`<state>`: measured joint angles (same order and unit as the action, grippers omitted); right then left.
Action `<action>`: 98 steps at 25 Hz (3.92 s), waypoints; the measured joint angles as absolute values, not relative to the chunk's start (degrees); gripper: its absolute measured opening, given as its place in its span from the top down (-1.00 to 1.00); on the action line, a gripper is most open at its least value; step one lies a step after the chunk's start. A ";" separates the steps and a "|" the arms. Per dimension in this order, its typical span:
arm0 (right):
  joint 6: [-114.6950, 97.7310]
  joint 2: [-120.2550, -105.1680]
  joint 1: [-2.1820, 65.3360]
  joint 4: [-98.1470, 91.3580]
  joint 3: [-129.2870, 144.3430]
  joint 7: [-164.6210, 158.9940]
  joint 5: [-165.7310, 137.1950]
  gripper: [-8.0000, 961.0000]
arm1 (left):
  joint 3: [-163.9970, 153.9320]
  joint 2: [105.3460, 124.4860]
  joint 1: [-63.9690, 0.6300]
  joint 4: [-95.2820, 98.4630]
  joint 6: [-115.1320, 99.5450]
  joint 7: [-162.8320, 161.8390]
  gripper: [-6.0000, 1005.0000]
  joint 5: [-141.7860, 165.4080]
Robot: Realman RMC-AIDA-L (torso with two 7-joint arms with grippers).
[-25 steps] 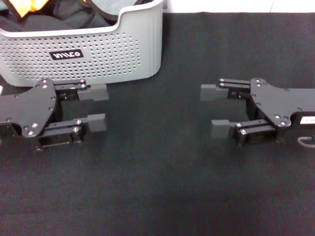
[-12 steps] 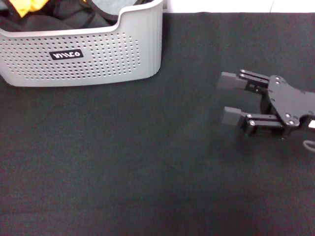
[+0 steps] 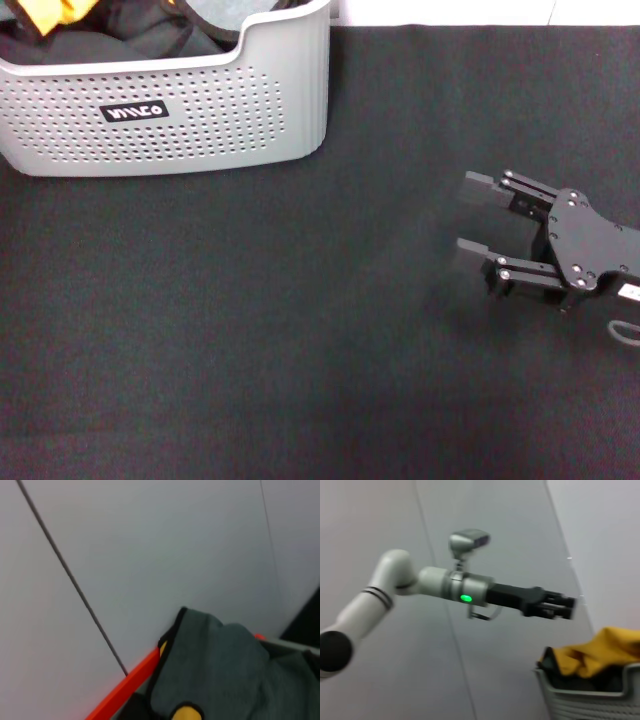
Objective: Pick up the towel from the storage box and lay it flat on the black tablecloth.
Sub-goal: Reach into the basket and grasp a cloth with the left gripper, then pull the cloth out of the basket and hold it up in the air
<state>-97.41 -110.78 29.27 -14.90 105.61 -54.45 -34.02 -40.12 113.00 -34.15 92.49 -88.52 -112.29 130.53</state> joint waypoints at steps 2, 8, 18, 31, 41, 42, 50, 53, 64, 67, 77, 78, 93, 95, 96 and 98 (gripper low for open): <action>-96.57 -110.97 28.68 -14.81 104.78 -54.44 -34.02 -0.72 | -40.43 112.82 -33.88 94.80 -90.09 -112.49 -0.16 131.20; -95.46 -111.05 28.81 -14.76 103.93 -54.42 -34.04 -0.72 | -40.67 112.32 -32.50 102.01 -95.24 -112.67 -0.16 138.44; -94.38 -111.04 29.46 -15.48 103.71 -54.40 -33.57 -0.72 | -42.86 113.46 -31.53 102.25 -94.13 -110.79 -0.15 150.56; -94.56 -111.61 28.16 -14.96 102.29 -53.24 -33.92 -0.72 | -45.90 115.20 -31.78 98.21 -87.16 -110.23 -0.15 151.76; -94.73 -111.95 27.09 -14.84 102.31 -52.86 -33.58 -0.72 | -46.52 115.99 -32.04 98.23 -85.84 -110.19 0.07 151.14; -94.75 -112.00 27.01 -14.85 102.31 -52.74 -33.56 -0.72 | -46.55 116.00 -32.04 98.26 -85.84 -110.15 0.11 151.13; -94.65 -112.36 26.73 -14.85 102.31 -51.49 -33.56 -0.71 | -47.58 116.47 -31.52 99.47 -85.87 -110.04 0.66 150.99; -94.47 -112.45 26.71 -14.86 101.78 -50.84 -33.56 -0.71 | -47.34 117.39 -31.50 102.03 -85.85 -110.80 0.82 149.58; -95.51 -116.23 25.32 -18.37 95.33 -30.96 -33.53 -0.71 | -41.77 119.26 -29.13 115.64 -85.06 -121.25 0.97 114.92; -92.70 -116.25 26.40 -23.00 99.55 -26.11 -32.57 -0.71 | -42.26 119.48 -28.83 115.41 -85.03 -121.51 0.97 113.11; -87.67 -116.28 30.02 -33.90 108.89 -25.19 -18.48 -0.36 | -47.68 119.87 -25.34 115.35 -84.99 -120.34 0.97 112.74; -87.64 -116.28 30.43 -33.74 108.84 -27.00 -17.63 -0.29 | -48.81 119.89 -24.66 115.36 -84.91 -120.02 0.97 112.59; -84.25 -116.28 39.01 -27.42 110.48 -44.69 -15.16 0.01 | -59.99 120.06 -20.12 115.17 -79.75 -119.41 0.97 111.92; -84.11 -116.28 38.75 -27.49 112.04 -45.15 -15.06 0.02 | -60.10 120.06 -20.34 115.12 -79.39 -119.50 0.97 111.92; -84.04 -116.28 38.56 -27.57 112.51 -45.23 -15.05 0.02 | -60.17 120.06 -20.35 115.12 -79.15 -119.50 0.97 111.93; -84.04 -116.28 37.90 -27.85 113.36 -45.38 -14.98 0.06 | -60.36 120.04 -20.46 115.12 -78.78 -119.52 0.97 111.92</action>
<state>-84.04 -116.28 37.90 -27.85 113.36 -45.38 -14.98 -60.36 120.04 -20.46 115.12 -78.78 -119.52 111.92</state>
